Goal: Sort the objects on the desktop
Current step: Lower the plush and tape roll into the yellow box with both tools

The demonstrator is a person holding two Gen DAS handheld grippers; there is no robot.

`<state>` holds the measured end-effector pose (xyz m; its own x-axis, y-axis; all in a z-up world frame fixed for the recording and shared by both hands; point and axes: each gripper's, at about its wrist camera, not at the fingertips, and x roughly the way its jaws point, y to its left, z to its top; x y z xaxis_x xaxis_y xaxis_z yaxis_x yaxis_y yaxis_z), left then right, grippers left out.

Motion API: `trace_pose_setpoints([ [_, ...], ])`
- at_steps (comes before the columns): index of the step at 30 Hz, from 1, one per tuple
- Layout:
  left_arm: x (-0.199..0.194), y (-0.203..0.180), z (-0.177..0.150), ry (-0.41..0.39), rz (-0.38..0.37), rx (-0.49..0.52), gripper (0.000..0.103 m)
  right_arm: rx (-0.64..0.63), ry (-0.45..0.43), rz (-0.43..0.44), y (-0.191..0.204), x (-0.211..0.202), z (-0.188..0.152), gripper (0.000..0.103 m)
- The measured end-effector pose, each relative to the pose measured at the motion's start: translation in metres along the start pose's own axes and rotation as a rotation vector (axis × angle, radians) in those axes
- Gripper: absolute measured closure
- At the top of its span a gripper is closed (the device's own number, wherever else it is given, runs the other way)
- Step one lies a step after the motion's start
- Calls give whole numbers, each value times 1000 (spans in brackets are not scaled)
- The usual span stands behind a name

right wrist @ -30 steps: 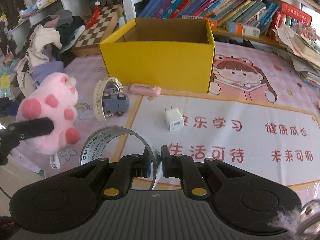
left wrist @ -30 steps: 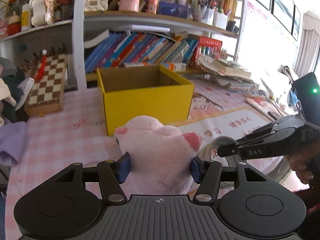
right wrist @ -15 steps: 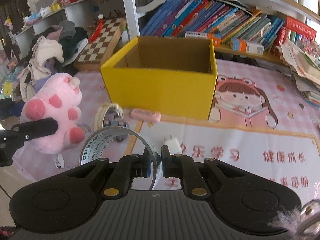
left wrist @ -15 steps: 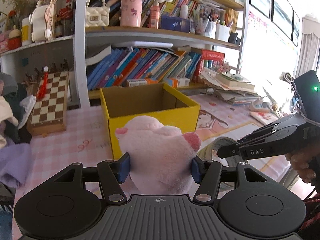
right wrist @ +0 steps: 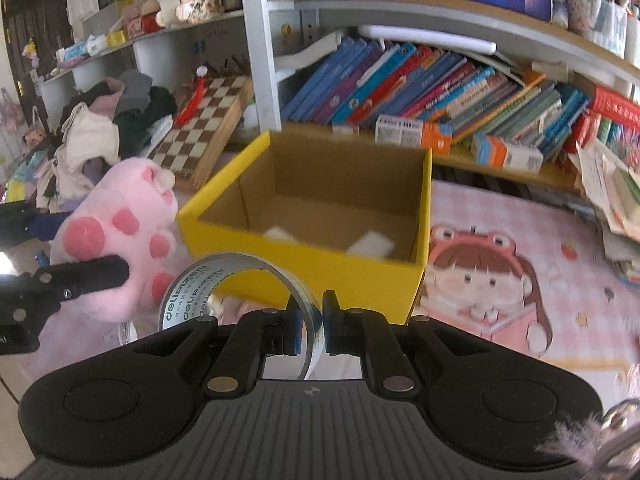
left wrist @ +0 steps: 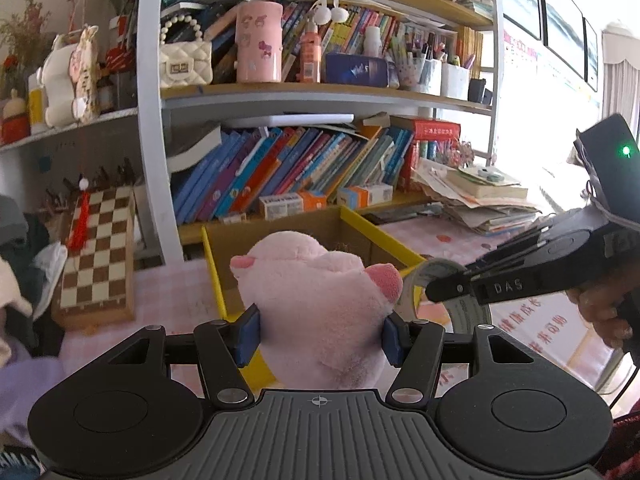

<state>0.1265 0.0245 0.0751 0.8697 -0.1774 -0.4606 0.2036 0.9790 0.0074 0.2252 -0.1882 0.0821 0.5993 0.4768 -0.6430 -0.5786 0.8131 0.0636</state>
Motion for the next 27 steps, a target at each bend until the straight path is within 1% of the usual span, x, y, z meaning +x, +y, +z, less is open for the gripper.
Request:
trace_pose_setpoints([
  [6,25,6,20,-4,25,36,44,-29,-51,-11,-21,18,34,93],
  [12,56,7,35,12,37,80,44,-114,-59,-26,-36,48,61,93],
  [19,110,15,42,105,70,112,44,-241,-14,-56,-50,101,83,93],
  [23,137,21,44,162,72,128,44,-329,20,-42,-48,132,92,93],
  [27,159,21,46,203,65,163,44,-417,58,-26,-43,158,95,94],
])
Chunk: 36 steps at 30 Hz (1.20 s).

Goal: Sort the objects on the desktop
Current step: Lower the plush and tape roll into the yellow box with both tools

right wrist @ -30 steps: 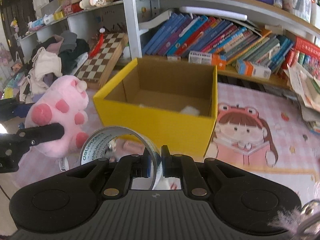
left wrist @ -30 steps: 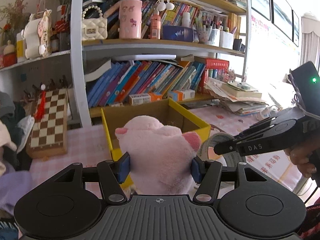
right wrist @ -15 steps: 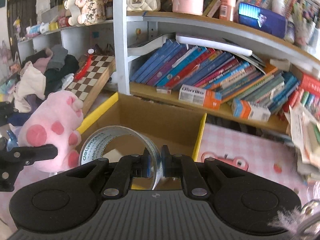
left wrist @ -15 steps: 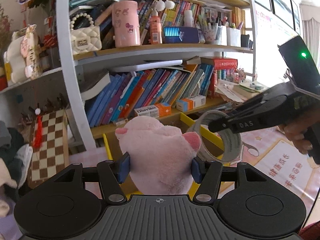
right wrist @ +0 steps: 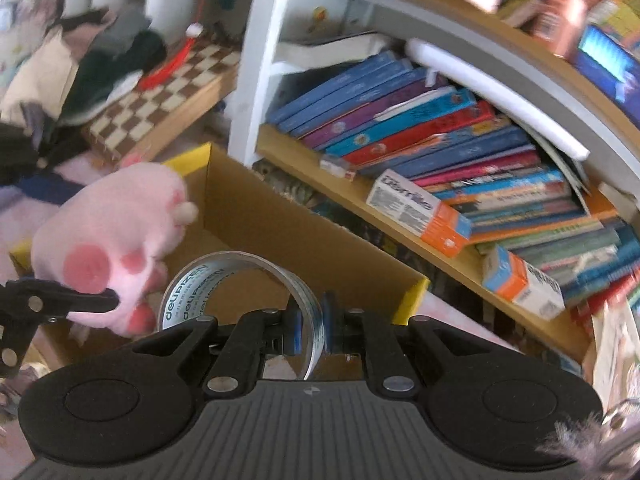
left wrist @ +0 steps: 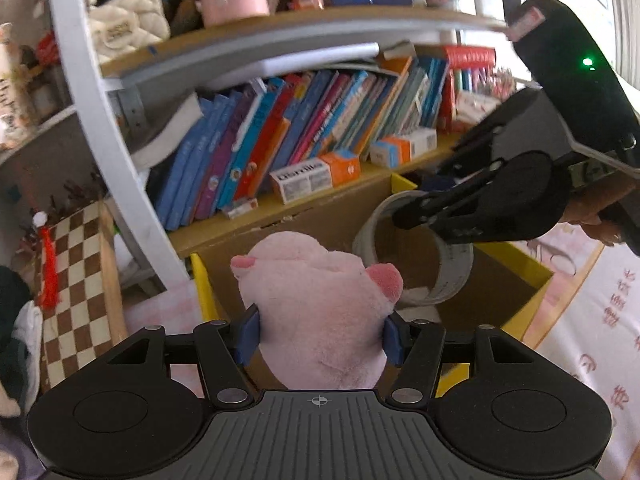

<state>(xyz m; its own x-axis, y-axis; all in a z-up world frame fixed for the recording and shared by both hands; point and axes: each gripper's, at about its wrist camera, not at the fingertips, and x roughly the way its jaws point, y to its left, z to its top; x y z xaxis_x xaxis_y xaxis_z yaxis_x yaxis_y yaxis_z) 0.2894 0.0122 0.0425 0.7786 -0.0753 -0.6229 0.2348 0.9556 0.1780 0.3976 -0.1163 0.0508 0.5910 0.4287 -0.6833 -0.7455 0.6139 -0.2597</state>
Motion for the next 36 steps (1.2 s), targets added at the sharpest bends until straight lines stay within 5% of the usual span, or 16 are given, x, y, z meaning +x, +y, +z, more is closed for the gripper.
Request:
trace_pose_setpoints([
  [11,51,4,4,102,-23,12,43,-167,94,33,-1,56,5,93],
  [29,77,4,0,180,-38,36,36,-176,115,105,-2,79,7,93],
  [31,76,5,-1,169,-42,27,34,-172,107,103,-3,77,8,88],
  [33,73,5,-1,155,-38,21,31,-166,91,94,-5,73,8,55],
  [36,68,5,1,126,-22,16,29,-155,68,89,-8,65,9,49],
])
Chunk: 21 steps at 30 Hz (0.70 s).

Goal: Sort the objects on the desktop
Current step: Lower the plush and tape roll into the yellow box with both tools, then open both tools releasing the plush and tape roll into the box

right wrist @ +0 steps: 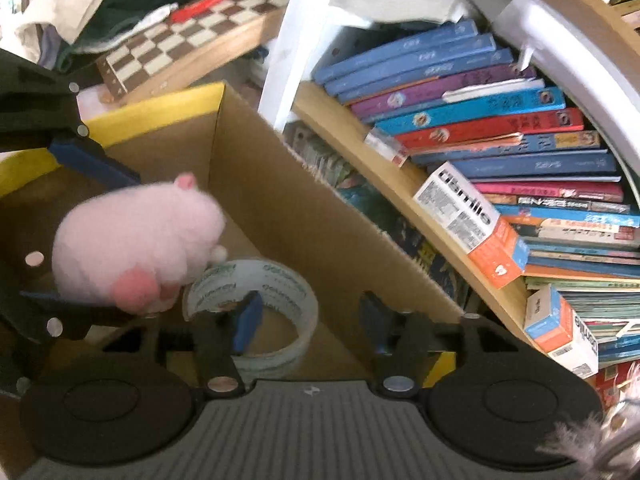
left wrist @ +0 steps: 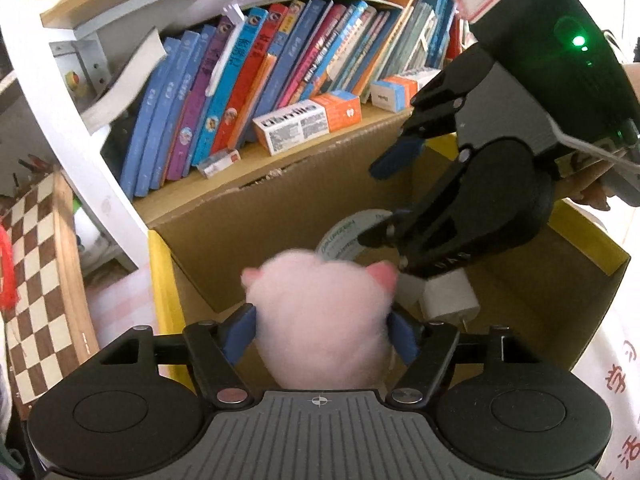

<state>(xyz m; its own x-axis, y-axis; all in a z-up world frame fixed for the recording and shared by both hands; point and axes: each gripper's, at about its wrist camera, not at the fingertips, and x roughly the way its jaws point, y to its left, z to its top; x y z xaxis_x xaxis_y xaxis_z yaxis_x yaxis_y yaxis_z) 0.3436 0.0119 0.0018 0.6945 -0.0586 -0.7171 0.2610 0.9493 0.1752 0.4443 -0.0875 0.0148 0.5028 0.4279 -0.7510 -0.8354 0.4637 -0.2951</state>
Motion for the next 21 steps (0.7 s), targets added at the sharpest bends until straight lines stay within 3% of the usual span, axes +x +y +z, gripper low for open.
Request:
trace_pose_setpoints([
  [6,-22,-1,4,-84,41,11,19,43,-29,-6,-8,-19,-4,41],
  [21,-105,-6,-1,-244,131,-27,12,242,-193,5,-13,-105,-19,32],
])
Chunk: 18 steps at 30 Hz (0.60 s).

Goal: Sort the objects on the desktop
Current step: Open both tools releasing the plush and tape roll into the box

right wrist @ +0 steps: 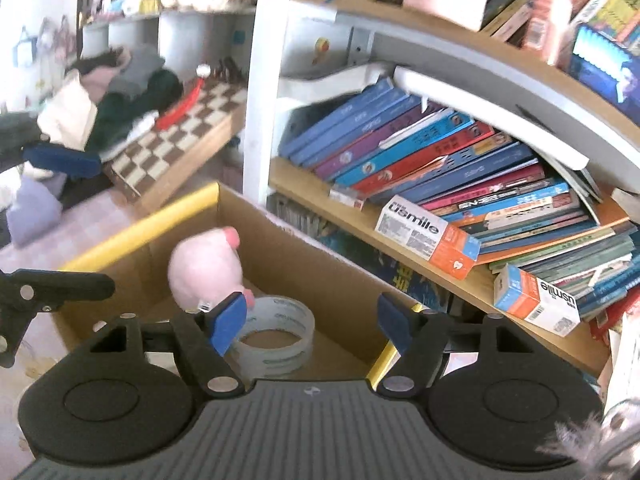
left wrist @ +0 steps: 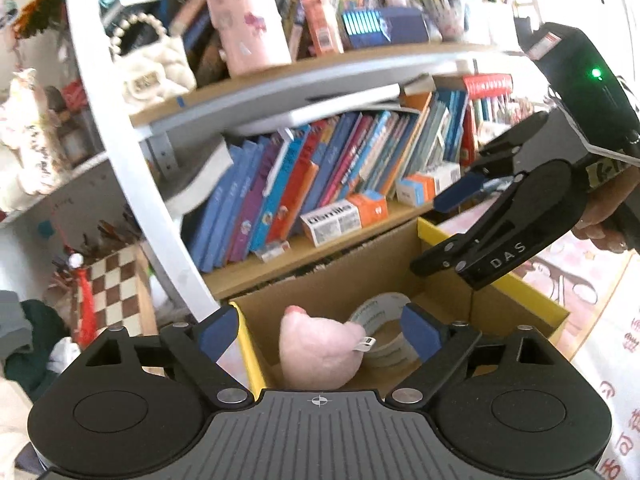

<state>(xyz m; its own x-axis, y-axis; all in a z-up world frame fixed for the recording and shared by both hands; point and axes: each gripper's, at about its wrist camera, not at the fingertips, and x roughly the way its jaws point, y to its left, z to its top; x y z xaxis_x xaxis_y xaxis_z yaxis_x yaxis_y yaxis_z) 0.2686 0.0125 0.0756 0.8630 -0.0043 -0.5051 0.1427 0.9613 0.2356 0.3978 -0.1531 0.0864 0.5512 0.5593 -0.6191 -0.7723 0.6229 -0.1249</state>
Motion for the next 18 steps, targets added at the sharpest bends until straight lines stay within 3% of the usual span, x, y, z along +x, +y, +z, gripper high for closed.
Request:
trace_pose_setpoints([
  [10,-50,7,-15,-36,65,-91,8,89,-71,-30,16,-55,-17,26],
  [18,-83,8,-33,-47,105,-128,7,156,-65,-92,29,-86,-46,23],
])
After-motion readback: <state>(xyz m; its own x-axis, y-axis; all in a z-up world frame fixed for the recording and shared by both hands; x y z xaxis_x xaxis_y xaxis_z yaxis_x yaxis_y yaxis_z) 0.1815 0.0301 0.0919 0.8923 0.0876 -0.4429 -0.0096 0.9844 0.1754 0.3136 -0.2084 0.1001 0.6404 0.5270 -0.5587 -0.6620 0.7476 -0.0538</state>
